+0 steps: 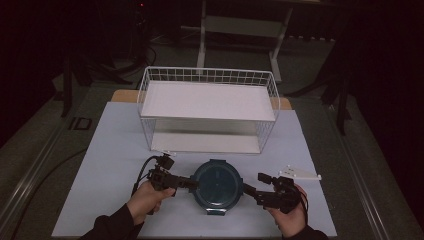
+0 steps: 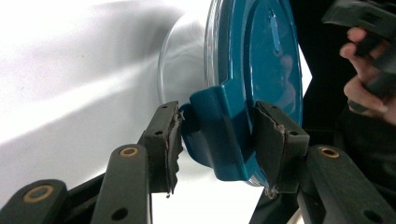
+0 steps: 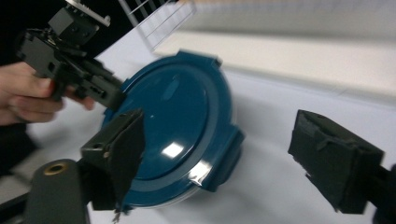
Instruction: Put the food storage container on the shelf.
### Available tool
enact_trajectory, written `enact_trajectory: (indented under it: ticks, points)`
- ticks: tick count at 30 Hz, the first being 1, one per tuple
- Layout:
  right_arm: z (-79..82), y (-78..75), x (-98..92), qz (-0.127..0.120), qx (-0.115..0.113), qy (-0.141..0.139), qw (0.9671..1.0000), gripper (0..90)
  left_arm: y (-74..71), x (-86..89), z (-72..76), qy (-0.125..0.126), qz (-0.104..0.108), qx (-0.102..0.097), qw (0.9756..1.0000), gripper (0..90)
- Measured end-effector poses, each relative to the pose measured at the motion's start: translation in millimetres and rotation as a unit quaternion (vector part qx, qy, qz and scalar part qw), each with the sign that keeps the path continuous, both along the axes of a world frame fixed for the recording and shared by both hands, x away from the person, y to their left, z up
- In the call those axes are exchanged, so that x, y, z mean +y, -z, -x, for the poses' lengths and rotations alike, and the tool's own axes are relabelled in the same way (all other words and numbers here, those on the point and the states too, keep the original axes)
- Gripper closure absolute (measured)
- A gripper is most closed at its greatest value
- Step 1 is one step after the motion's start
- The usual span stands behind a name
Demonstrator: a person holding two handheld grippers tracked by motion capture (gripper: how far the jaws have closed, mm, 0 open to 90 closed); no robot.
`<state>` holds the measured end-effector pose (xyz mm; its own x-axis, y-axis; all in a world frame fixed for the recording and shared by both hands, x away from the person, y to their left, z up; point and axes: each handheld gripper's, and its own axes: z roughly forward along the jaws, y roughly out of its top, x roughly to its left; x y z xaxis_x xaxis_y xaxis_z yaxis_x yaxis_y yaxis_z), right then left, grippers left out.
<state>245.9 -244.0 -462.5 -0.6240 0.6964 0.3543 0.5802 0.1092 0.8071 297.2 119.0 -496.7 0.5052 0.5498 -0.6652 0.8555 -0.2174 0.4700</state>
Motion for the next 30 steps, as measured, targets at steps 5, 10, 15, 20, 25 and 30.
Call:
enact_trajectory:
  ticks: [5,10,15,20,25,30]
  points:
    - [-20.3,16.0,-6.2,-0.047,0.086,-0.022,0.995,27.4,-3.6,-1.0,6.6,0.011,-0.006,-0.027,0.9996,54.4]
    - [-25.4,28.2,-5.0,-0.067,0.14,-0.047,0.9868,32.7,-4.3,-0.4,11.2,0.01,-0.003,-0.033,0.9994,55.4]
    - [-25.8,35.0,-2.2,-0.065,0.165,-0.06,0.9823,37.1,-3.6,1.2,14.6,0.009,0.001,-0.034,0.9994,55.9]
    - [-25.9,40.1,1.4,-0.057,0.177,-0.065,0.9803,41.8,-2.3,2.4,17.2,0.006,0.006,-0.037,0.9993,56.1]
    - [-26.1,42.8,1.0,-0.069,0.191,-0.067,0.9769,48.2,-2.0,1.9,19.6,0.0,0.009,-0.042,0.9991,56.2]
    - [-26.0,44.8,-0.7,-0.083,0.195,-0.07,0.9748,54.9,-1.3,0.1,26.2,-0.016,0.009,-0.058,0.9982,55.7]
